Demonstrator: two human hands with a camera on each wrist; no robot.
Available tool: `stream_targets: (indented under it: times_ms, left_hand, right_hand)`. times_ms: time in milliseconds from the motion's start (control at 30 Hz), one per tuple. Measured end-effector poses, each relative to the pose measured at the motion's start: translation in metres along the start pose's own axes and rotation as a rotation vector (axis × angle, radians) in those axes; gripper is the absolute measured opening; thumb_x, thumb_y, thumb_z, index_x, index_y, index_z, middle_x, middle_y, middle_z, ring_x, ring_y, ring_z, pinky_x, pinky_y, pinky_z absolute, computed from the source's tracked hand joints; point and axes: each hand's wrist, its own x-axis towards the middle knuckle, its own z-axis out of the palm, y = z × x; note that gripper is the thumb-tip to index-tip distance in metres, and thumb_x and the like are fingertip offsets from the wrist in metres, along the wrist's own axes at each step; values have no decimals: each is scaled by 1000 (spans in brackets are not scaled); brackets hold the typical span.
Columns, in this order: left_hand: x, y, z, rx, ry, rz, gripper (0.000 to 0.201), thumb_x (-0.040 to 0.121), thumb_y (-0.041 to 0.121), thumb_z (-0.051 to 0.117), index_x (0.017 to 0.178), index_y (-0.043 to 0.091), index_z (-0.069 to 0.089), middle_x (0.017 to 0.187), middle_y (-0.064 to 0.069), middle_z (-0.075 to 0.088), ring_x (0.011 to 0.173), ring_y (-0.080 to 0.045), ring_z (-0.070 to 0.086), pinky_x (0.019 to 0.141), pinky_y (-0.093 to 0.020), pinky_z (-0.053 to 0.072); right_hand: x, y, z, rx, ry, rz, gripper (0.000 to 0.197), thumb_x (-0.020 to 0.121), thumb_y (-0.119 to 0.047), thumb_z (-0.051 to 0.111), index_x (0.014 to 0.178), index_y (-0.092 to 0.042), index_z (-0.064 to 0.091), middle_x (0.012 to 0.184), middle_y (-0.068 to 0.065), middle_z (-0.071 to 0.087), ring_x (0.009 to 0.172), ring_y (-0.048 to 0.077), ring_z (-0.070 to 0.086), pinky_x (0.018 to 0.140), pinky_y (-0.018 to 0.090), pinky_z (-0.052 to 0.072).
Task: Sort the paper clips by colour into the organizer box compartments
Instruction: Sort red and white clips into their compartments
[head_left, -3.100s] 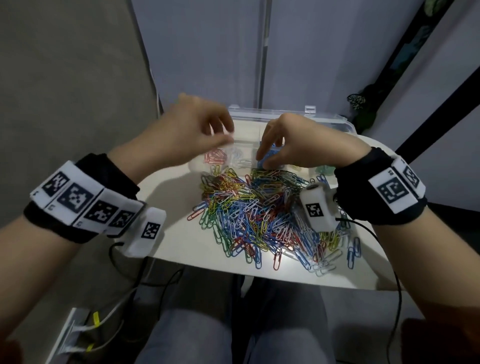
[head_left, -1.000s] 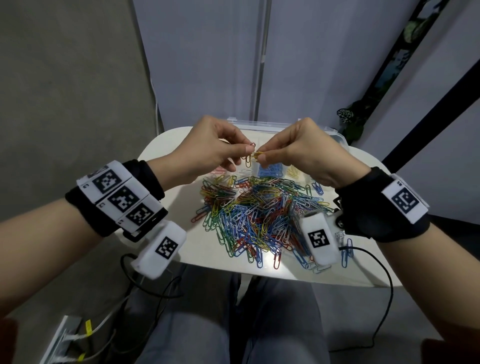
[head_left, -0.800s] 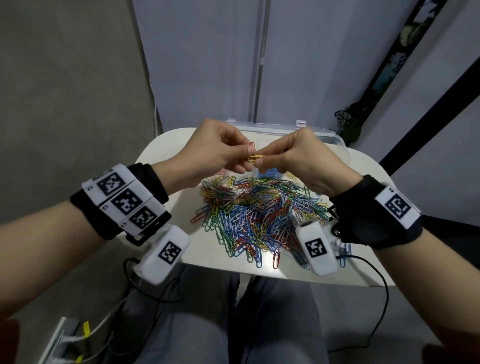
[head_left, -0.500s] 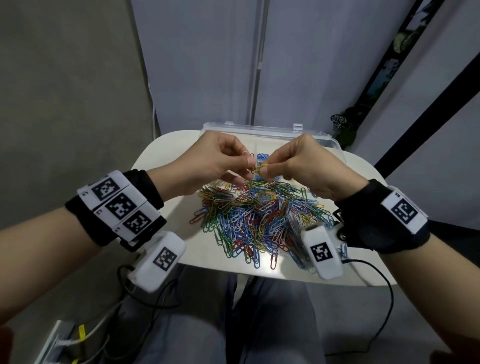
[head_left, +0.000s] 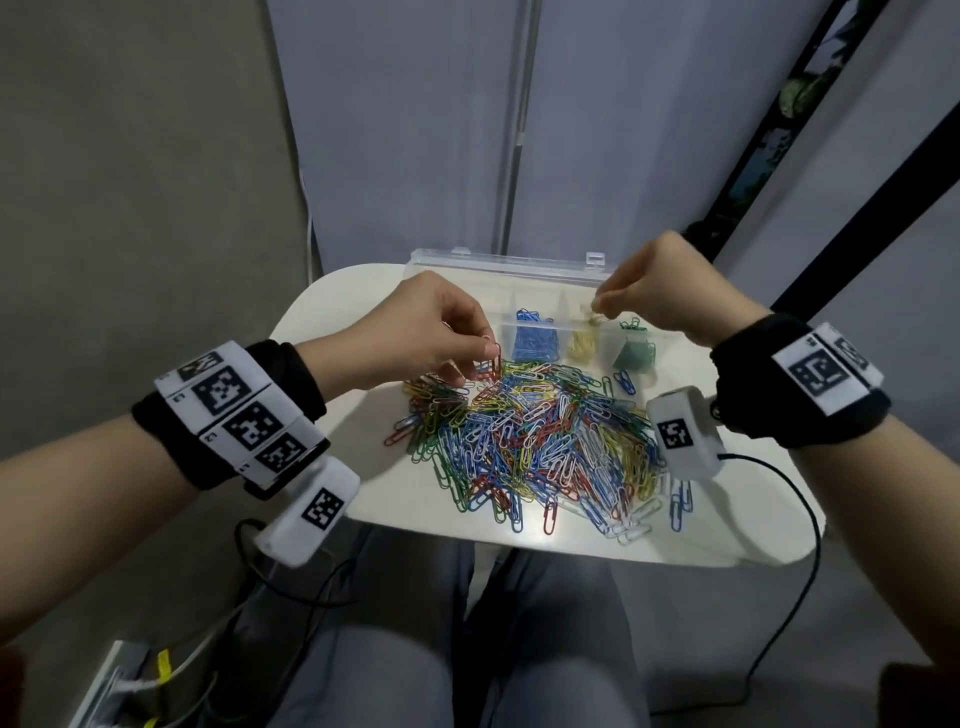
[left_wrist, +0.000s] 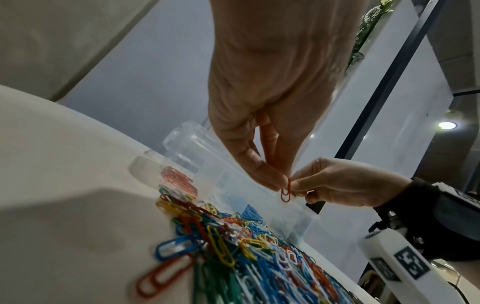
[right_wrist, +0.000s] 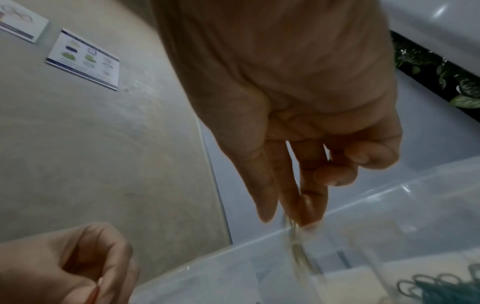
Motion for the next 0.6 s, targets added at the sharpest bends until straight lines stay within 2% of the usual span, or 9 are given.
stream_targets:
  times_ms: [33,100,167,233,267,333,400,500,600]
  left_hand:
    - [0,0,-1,4,1,3,5,83,4,72,79,1,72,61,-6,66,57,-16,65,54,-25,55]
    - [0,0,-3,-3,0,1,5,84,4,72,82,-1,72,63,-10,66,58,-17,65,56,-27,57]
    - [0,-2,-7,-31,-3,-21,7,84,2,70,85,-5,71,66,-14,66,58,-17,64,56,-25,57]
    - [-1,-5,-10,-68,-11,-46,9,85,1,69,87,-7,69,67,-17,65,56,-17,64,55,-23,56]
    - [-2,-6,-12,-84,-12,-53,9,85,1,68,87,-8,69,68,-19,65,56,-17,64,54,-23,56]
    - [-2,-9,-15,-96,1,-59,11,85,2,68,87,-9,68,72,-23,66,57,-18,64,55,-24,56]
    - [-2,-10,-20,-94,20,-61,13,85,3,68,89,-10,68,76,-27,66,57,-18,64,54,-23,55]
    - [0,-10,-26,-102,38,-68,14,86,4,68,89,-10,68,77,-27,66,55,-18,63,52,-22,53]
    - [1,-6,-24,-117,30,-63,12,86,5,68,88,-7,68,72,-20,66,54,-16,63,53,-23,54]
  right_hand:
    - [1,2,2,-15,-3,0,12,76,-15,80,83,-5,77,62,-1,69,45,0,51,46,15,39]
    - [0,7,1,7,24,-2,16,75,-18,81,87,-7,77,78,6,72,67,12,63,60,21,44]
    - [-4,12,-3,49,56,-5,17,76,-20,81,88,-10,77,84,7,73,78,18,66,65,23,46]
    - [-11,18,-10,54,46,-24,17,75,-24,81,87,-12,77,84,5,73,76,14,67,62,22,46]
    - [-15,21,-13,36,28,-34,17,75,-25,82,86,-13,77,81,3,73,71,7,65,60,19,45]
    - [-25,27,-18,-9,-9,-57,15,75,-24,81,86,-14,78,71,-6,69,55,-7,56,49,8,38]
    - [-31,32,-19,-35,-30,-84,14,78,-18,79,89,-11,78,64,-11,60,49,-11,50,44,6,32]
    - [-33,36,-15,-31,8,-86,14,79,-14,78,92,-10,78,63,-10,58,54,-7,49,45,7,33]
    - [-31,28,-5,9,117,-113,13,78,-20,80,87,-12,78,70,-3,65,58,-1,48,45,8,32]
